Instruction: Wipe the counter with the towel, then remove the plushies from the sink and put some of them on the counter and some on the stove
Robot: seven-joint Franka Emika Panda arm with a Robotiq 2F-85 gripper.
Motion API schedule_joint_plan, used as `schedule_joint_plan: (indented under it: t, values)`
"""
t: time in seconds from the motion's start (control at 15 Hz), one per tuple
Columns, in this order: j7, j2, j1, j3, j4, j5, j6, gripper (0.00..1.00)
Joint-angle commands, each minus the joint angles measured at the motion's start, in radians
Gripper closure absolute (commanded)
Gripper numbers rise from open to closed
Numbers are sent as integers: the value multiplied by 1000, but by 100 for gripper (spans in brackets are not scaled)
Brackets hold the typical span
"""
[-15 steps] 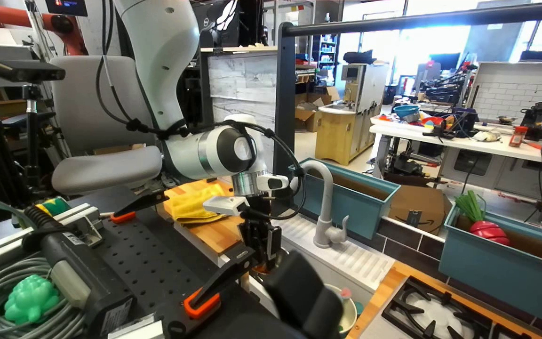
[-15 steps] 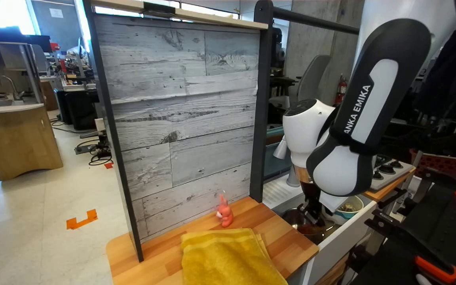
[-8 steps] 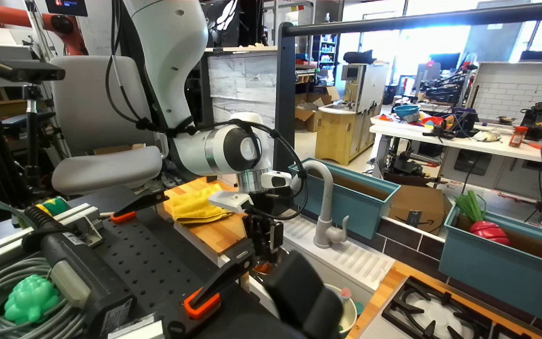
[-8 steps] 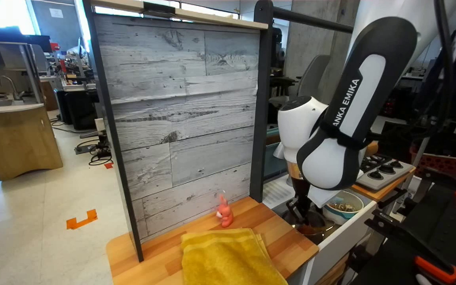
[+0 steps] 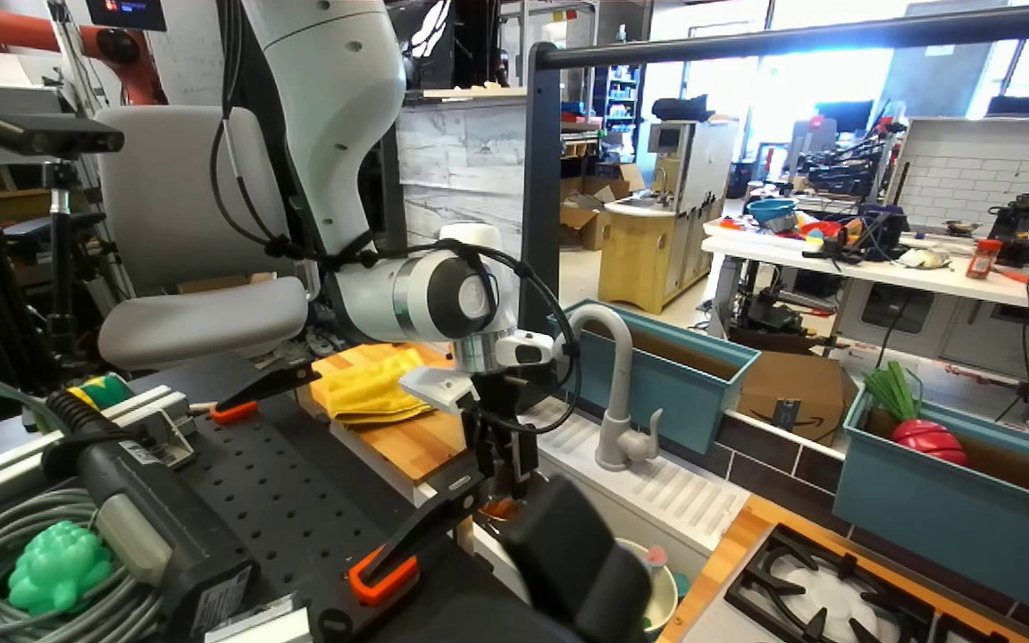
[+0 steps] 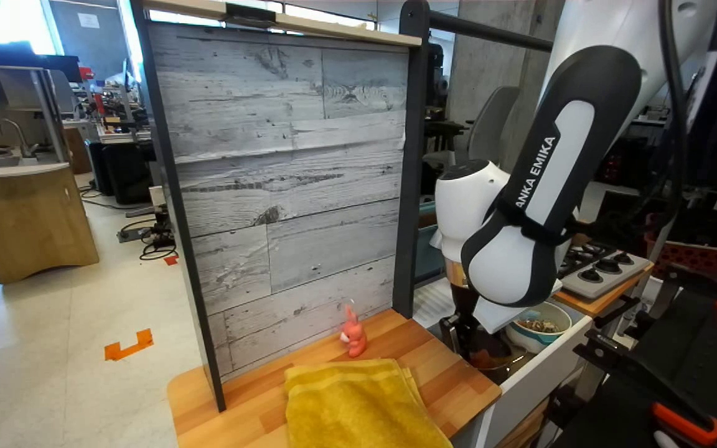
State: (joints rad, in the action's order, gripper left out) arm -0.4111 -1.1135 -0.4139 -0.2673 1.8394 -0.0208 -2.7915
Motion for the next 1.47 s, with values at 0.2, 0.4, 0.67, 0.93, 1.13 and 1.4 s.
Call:
schedule_joint_plan:
  t: [0.2, 0.4, 0.67, 0.93, 1.13, 1.4]
  values:
    - [8, -28, 69, 38, -22, 22, -52, 61]
    - [25, -43, 126, 77, -22, 44, -101, 85]
    - [38, -60, 175, 103, -23, 66, -147, 100]
    - [94, 10, 219, 145, 53, 74, -194, 99]
    - [197, 130, 298, 243, 201, 63, -372, 99]
    - [271, 293, 440, 440, 414, 48, -595, 99]
